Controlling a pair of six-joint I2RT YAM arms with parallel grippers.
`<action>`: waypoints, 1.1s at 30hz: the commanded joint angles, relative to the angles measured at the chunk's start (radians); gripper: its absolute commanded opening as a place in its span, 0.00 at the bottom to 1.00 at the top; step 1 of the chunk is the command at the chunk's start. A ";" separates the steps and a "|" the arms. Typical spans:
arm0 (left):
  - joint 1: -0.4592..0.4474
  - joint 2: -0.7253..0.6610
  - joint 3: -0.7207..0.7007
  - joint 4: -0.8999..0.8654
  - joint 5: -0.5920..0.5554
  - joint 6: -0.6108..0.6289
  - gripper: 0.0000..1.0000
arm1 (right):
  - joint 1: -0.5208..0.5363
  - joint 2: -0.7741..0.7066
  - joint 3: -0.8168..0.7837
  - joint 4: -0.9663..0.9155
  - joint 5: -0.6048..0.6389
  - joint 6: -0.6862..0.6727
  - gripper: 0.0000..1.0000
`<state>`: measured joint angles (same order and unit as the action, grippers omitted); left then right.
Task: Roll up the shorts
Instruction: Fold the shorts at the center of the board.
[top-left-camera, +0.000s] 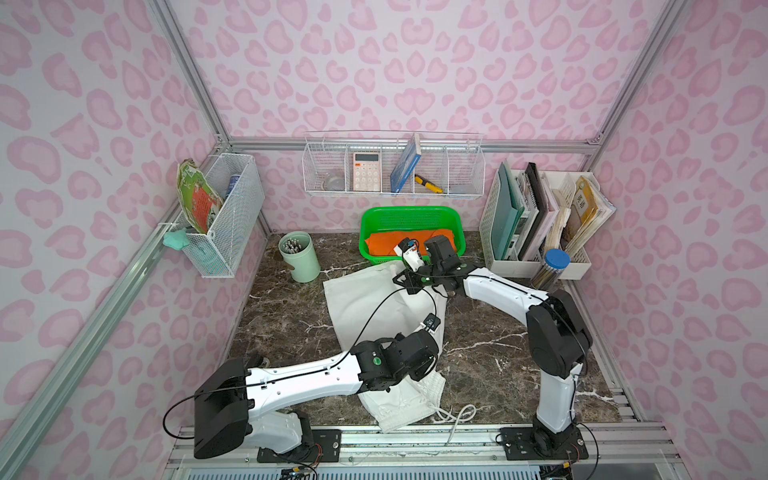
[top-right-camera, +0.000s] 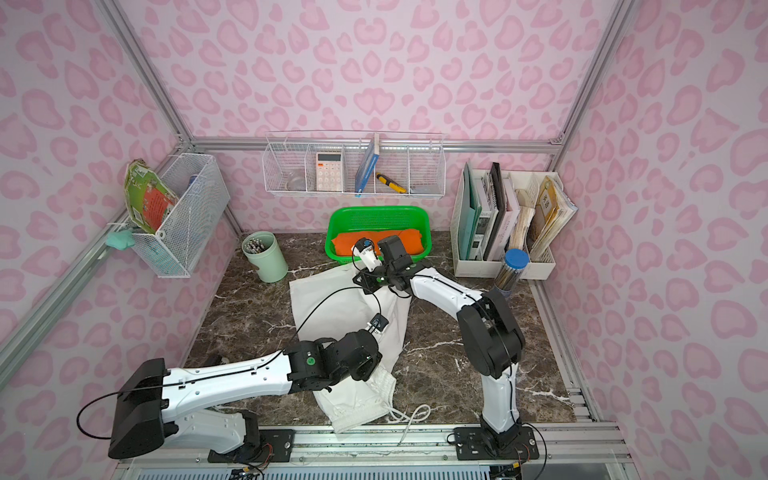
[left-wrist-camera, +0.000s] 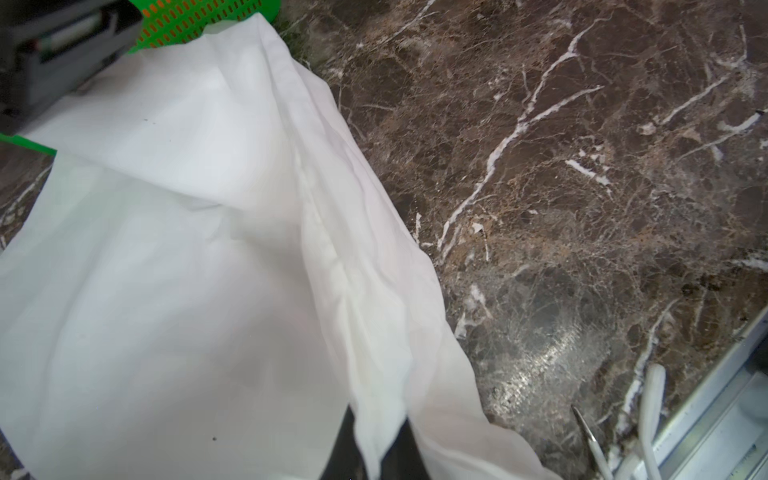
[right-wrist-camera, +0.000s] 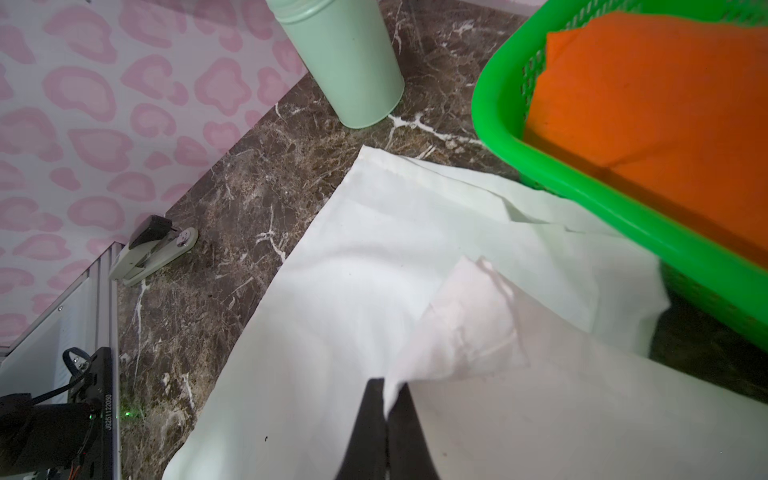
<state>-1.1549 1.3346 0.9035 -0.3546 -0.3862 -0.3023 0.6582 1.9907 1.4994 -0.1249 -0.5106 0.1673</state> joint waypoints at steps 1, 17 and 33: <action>0.004 -0.039 -0.040 -0.017 -0.038 -0.066 0.00 | 0.028 0.079 0.045 -0.002 -0.005 0.040 0.00; 0.024 -0.066 -0.115 0.038 -0.047 -0.024 0.00 | 0.023 0.247 0.005 -0.060 0.248 0.201 0.00; 0.031 0.118 0.010 0.113 0.129 0.066 0.00 | -0.233 -0.109 -0.539 0.076 0.314 0.245 0.00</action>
<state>-1.1248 1.4250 0.8886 -0.2691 -0.3225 -0.2626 0.4469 1.9171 1.0103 0.0910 -0.2947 0.4179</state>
